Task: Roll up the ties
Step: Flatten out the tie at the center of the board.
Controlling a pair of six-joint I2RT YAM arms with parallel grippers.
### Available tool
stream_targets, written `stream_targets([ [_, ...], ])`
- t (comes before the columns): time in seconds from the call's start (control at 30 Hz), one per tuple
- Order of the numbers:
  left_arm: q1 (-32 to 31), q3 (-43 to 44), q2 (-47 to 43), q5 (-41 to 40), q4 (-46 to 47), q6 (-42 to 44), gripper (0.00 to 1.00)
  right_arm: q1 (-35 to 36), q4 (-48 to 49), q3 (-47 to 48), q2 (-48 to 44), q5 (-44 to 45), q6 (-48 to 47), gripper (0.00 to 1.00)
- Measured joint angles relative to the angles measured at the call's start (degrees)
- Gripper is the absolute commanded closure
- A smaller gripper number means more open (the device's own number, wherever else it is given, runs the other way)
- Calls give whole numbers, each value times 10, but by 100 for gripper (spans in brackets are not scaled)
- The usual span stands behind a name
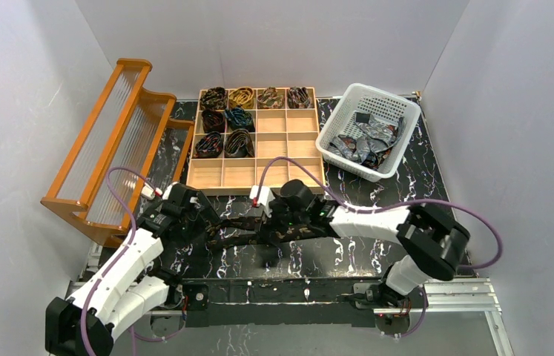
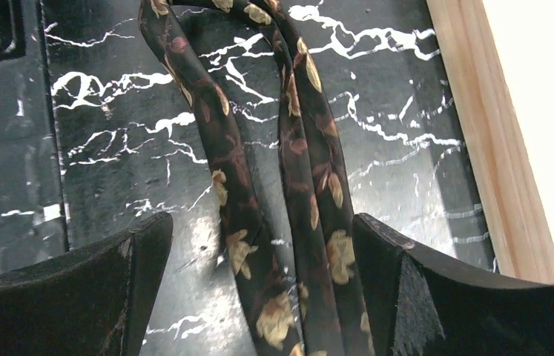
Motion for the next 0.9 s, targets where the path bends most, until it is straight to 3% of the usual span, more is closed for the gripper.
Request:
stream_targets([
  [0.4, 0, -41, -48, -6, 2, -58, 2, 8, 36, 97, 149, -49, -132, 1],
  [0.9, 0, -64, -46, -2, 7, -68, 2, 8, 5, 125, 217, -114, -139, 5],
])
